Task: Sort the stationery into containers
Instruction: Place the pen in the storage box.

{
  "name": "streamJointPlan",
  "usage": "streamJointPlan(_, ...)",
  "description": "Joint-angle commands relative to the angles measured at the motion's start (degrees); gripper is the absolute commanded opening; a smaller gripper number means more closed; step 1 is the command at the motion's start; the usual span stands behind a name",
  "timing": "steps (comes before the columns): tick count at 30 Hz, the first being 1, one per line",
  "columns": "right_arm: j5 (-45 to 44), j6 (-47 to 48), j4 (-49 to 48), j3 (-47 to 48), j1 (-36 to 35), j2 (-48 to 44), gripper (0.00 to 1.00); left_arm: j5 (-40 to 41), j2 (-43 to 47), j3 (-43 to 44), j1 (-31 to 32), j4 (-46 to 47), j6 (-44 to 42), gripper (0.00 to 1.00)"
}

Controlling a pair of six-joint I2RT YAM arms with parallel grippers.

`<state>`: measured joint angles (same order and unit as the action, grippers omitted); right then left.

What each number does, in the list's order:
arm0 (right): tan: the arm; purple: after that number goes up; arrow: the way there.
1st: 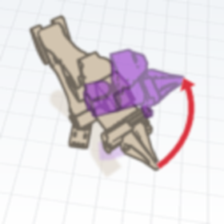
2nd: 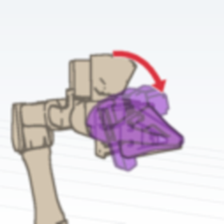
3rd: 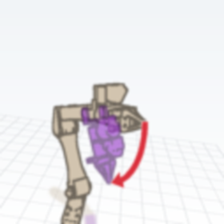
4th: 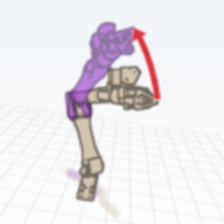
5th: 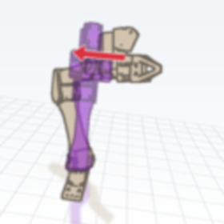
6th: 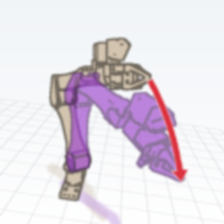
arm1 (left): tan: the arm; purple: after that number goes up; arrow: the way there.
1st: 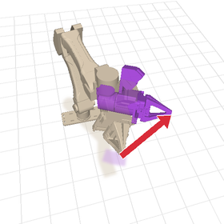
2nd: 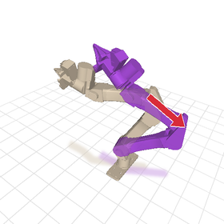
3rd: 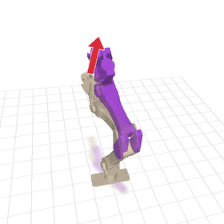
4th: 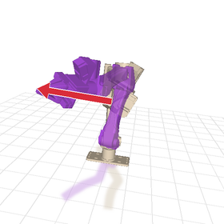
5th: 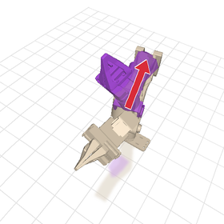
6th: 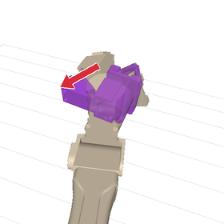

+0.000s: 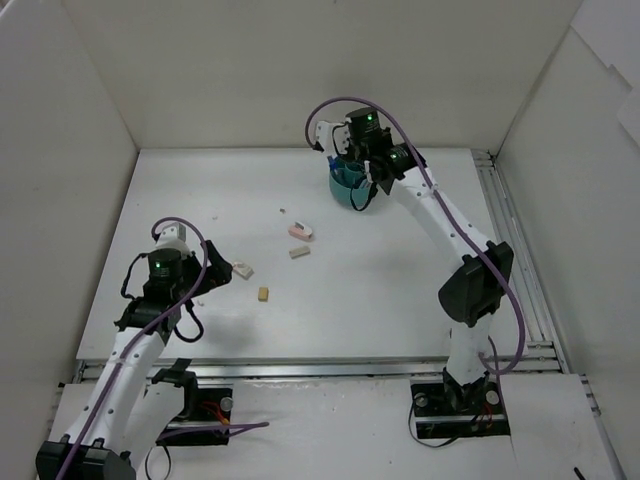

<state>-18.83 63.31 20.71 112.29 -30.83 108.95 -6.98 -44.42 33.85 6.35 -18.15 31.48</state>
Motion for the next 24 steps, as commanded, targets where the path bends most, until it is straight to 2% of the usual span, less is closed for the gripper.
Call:
streamJointPlan(1,-10.2,15.9,3.9,6.1,1.1,4.5,0.0,1.4,-0.5,2.7,-0.3,3.8,-1.5,1.0)
streamJointPlan(9,-14.3,30.8,7.5,13.3,1.4,12.9,0.0,-1.4,-7.2,5.0,-0.3,8.7,-3.1,1.0)
streamJointPlan(11,-14.0,34.0,7.6,11.9,1.5,13.3,0.0,-2.1,-9.0,5.4,-0.3,9.4,-3.6,1.0)
streamJointPlan(24,-13.2,40.5,8.6,10.3,0.9,16.8,0.0,-3.7,-13.3,4.6,-0.3,11.7,-4.6,1.0)
